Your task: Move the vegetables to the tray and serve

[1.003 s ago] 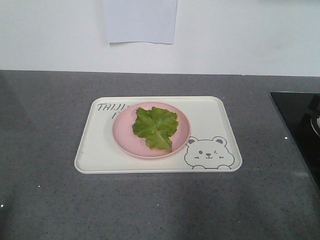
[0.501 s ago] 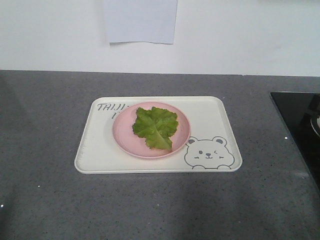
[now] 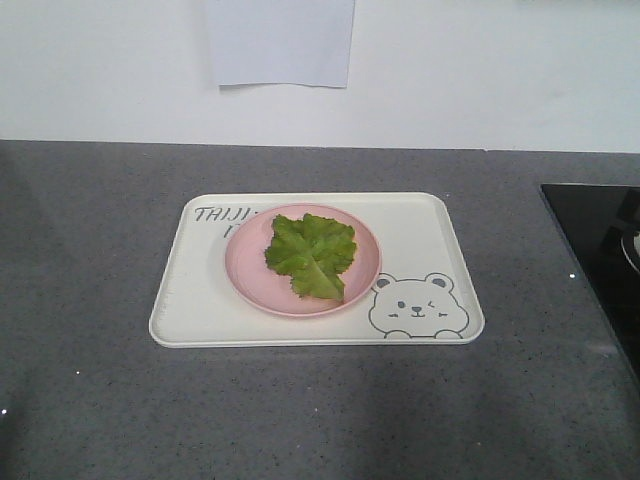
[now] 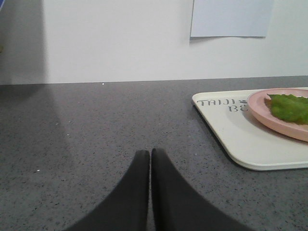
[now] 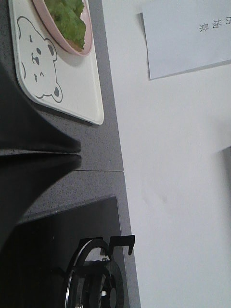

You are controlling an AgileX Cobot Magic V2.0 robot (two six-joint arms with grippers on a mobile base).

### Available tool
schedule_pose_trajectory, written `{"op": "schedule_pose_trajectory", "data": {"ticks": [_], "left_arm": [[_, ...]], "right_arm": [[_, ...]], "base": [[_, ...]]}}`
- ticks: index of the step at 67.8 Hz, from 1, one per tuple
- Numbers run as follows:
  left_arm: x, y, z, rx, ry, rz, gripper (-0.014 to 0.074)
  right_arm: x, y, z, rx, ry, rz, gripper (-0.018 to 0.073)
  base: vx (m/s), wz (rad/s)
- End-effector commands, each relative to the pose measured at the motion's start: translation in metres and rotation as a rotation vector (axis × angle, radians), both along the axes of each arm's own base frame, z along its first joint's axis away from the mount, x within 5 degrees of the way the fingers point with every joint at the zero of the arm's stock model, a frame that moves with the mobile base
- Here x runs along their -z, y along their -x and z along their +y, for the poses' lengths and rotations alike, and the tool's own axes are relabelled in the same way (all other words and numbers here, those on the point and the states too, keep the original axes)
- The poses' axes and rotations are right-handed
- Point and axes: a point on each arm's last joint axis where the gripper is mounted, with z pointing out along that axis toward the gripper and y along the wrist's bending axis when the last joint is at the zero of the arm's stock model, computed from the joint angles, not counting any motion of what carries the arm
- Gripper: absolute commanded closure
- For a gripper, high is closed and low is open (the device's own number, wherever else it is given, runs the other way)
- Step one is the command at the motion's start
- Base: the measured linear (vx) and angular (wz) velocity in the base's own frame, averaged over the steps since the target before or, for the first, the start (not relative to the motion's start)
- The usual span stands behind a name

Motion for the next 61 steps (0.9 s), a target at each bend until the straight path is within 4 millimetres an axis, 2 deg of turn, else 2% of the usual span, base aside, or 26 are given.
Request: {"op": "schedule_pose_trajectory", "data": {"ticks": [1,61], "left_arm": [[0.0024,-0.0002,0.0011,-0.013,0.020,-0.053,0.0602],[0.0024,-0.0002,0.0011,-0.013,0.020,-0.054,0.0602]], "right_arm": [[-0.0024,0.0004,0.0004,-0.001,0.015,-0.070,0.0562],[-0.0024,0.0004,0.0004,-0.001,0.015,-0.070,0.0562]], "base": [[0.00,0.00],[0.00,0.00]]}}
